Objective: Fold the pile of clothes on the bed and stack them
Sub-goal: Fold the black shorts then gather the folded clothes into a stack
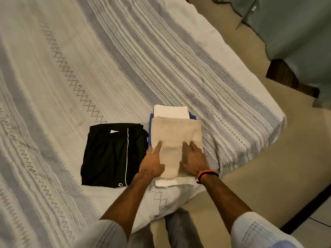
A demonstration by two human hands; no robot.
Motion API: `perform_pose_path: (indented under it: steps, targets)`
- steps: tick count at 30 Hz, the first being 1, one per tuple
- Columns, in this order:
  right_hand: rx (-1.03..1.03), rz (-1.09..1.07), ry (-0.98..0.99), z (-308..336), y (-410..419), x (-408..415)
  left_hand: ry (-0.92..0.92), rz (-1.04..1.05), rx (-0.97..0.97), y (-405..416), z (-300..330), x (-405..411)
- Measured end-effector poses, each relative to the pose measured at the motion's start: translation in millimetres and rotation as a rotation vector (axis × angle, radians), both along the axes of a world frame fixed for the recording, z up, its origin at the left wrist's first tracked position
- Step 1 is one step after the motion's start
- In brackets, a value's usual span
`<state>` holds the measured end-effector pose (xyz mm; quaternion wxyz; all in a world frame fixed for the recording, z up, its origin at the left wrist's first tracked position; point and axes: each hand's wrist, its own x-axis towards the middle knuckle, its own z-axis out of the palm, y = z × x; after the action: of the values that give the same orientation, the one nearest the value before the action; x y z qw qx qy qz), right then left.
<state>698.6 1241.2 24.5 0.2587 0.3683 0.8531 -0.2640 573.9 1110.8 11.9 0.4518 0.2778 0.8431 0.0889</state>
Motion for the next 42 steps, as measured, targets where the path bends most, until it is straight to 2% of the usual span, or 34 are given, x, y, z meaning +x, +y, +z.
perform_pose_path:
  steps: [6, 10, 13, 20, 29, 36, 42]
  targets:
    - [-0.079, -0.125, 0.139, 23, 2, 5, -0.019, 0.083, 0.045, -6, 27, -12]
    - [-0.165, -0.307, 0.279, 46, -12, 4, -0.029, 0.226, 0.087, -25, 50, -9]
    - [-0.197, -0.319, 0.384, 68, -40, -3, -0.018, 0.358, 0.104, -60, 78, -6]
    - [-0.279, -0.15, 0.472, 109, -139, -36, 0.011, 0.714, 0.228, -192, 126, -9]
    - [-0.392, 0.18, 0.474, 138, -365, -75, 0.09, 1.095, 0.385, -442, 174, 20]
    - [-0.524, 0.399, 0.441, 146, -539, -105, 0.129, 1.417, 0.393, -626, 175, 45]
    - [-0.594, 0.533, 0.391, 133, -660, -150, 0.097, 1.647, 0.384, -751, 157, 32]
